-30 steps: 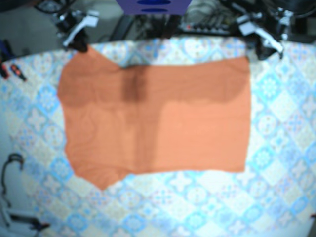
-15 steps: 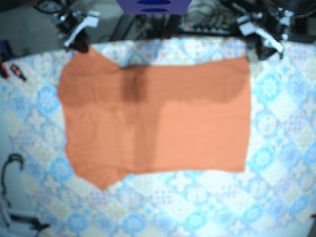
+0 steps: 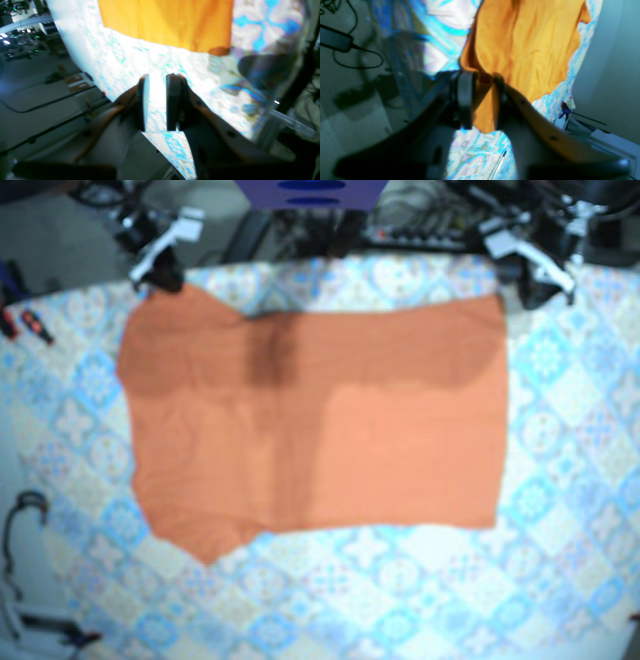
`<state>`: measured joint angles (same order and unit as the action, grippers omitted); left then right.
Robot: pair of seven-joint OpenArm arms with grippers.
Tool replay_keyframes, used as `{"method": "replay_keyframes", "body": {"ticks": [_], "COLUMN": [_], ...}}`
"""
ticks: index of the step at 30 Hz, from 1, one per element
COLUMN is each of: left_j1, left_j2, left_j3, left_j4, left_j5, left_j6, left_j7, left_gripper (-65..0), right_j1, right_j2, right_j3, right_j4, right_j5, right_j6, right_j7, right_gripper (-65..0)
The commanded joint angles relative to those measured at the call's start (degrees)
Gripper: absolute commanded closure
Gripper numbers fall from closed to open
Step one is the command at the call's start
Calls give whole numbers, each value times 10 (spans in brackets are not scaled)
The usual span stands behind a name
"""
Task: Fold the T-shirt properly
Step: 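Close both grippers on the shoulder corners of the orange shirt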
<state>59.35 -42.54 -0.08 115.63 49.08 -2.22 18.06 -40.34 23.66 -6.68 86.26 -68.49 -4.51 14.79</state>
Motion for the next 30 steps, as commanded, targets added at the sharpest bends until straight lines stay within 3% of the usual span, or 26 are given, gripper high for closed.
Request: {"method": "replay_keyframes", "body": {"ticks": [1,15,22,30], "left_j1": [6,-1,-70,-101], "left_j2": [-4,13,8,8], "left_j3": [-2,-1,34,101], "left_j4": [8,5,-65,-95], "left_j5": [2,0,-52,-48], "left_j6": [8,8,8,7], "left_j7": [3,2,3,4], "left_gripper": [-123,-123,-124,-125], "right_j1": [-2,-2,-2,-2], "right_j2": [6,6,6,6], "right_j3": [7,4,3,5], "right_j4": [7,6,6,5], "right_j5": [4,4,4,4], "right_j6": [-10,-10,-9,-9], "right_j7": [1,-21,-21,-21], "right_gripper": [-20,0,0,0]}}
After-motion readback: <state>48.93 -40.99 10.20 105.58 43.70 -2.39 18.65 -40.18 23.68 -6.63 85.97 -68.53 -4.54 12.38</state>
